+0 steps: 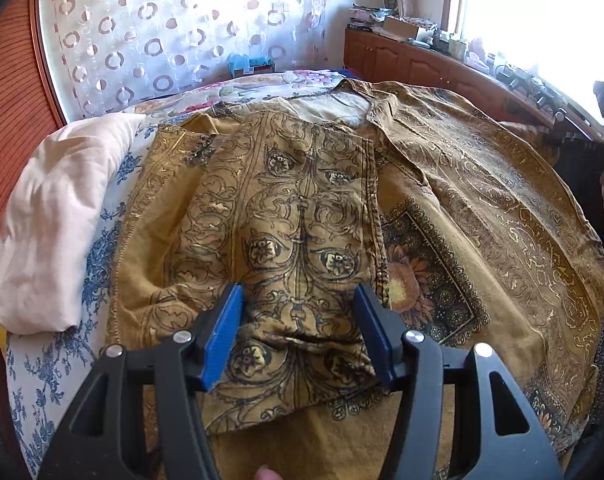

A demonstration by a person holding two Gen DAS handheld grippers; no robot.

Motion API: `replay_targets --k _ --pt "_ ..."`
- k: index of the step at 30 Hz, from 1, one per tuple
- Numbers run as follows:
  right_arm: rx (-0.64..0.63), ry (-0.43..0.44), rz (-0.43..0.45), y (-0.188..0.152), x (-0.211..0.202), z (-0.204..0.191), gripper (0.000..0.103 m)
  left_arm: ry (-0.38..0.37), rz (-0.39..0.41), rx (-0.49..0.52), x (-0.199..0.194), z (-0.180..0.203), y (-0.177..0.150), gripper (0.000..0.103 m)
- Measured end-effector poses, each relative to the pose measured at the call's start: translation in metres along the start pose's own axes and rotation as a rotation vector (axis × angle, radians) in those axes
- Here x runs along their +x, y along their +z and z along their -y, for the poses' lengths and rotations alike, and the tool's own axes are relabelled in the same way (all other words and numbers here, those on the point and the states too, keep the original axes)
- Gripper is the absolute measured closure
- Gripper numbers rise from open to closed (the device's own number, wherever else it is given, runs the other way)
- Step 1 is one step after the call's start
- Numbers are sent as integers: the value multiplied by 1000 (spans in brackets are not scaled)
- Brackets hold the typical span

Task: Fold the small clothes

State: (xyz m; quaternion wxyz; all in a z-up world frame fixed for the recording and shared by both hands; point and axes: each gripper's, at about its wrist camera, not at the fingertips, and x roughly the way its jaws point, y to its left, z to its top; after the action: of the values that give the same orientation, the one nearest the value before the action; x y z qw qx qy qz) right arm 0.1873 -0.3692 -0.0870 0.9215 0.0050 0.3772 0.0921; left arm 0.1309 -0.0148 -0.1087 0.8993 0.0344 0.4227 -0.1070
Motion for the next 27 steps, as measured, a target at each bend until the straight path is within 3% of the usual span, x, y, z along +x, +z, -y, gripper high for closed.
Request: replay_targets --k 5,9,15,20,21,22,23,25,27 --pt "-122 -7 91 26 -21 -38 100 1 0 0 0 0 0 46" --pt "-238 47 118 38 -23 -83 100 8 0 4 -2 2 -1 45" --pt "-338 122 55 30 8 -136 100 3 0 -1 -2 2 -1 45" --pt "-378 141 -24 6 34 -156 99 4 0 0 -2 1 -1 45" --pt "-376 140 -31 3 36 -157 97 3 0 -1 -2 1 -1 45" --pt "-368 135 -30 2 36 -155 87 3 0 0 -3 1 -2 45" --pt "-353 134 -26 2 35 -151 71 3 0 1 -2 1 -1 45" --pt "-306 149 1 4 25 -139 54 1 -1 1 -2 0 -1 45" --pt "-260 147 36 8 11 -123 52 0 -1 1 -1 1 0 45"
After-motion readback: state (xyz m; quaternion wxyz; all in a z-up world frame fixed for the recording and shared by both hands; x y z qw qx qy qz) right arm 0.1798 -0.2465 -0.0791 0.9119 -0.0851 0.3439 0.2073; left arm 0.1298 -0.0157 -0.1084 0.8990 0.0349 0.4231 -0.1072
